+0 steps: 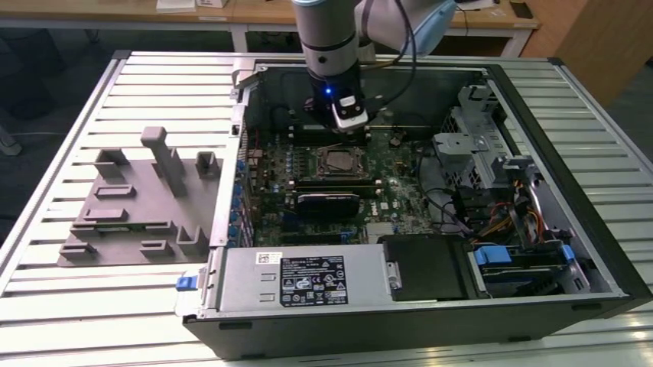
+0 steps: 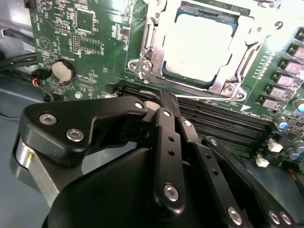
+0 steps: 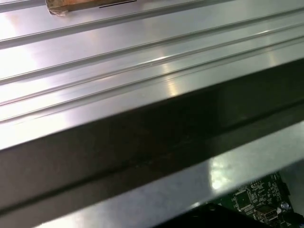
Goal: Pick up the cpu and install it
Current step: 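Install the first cpu locking lever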
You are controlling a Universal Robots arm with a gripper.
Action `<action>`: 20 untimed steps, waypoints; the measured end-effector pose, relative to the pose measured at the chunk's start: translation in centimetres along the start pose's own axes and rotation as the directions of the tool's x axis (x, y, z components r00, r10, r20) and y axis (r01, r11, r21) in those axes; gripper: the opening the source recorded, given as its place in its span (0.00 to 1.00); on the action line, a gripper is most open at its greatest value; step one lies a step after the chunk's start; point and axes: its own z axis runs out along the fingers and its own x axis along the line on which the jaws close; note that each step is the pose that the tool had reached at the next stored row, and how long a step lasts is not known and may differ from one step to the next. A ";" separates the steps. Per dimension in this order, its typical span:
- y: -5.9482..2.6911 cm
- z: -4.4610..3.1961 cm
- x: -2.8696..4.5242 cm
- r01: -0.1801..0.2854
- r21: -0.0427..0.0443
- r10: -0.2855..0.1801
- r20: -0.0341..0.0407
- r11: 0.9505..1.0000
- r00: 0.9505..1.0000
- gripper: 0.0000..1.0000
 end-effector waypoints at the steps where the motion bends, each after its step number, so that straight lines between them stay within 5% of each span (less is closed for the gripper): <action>1: -0.03 0.02 0.08 0.000 0.000 0.000 0.001 1.000 1.000 0.11; 20: 0.34 0.47 0.49 -0.112 0.017 0.111 0.021 0.994 0.994 0.11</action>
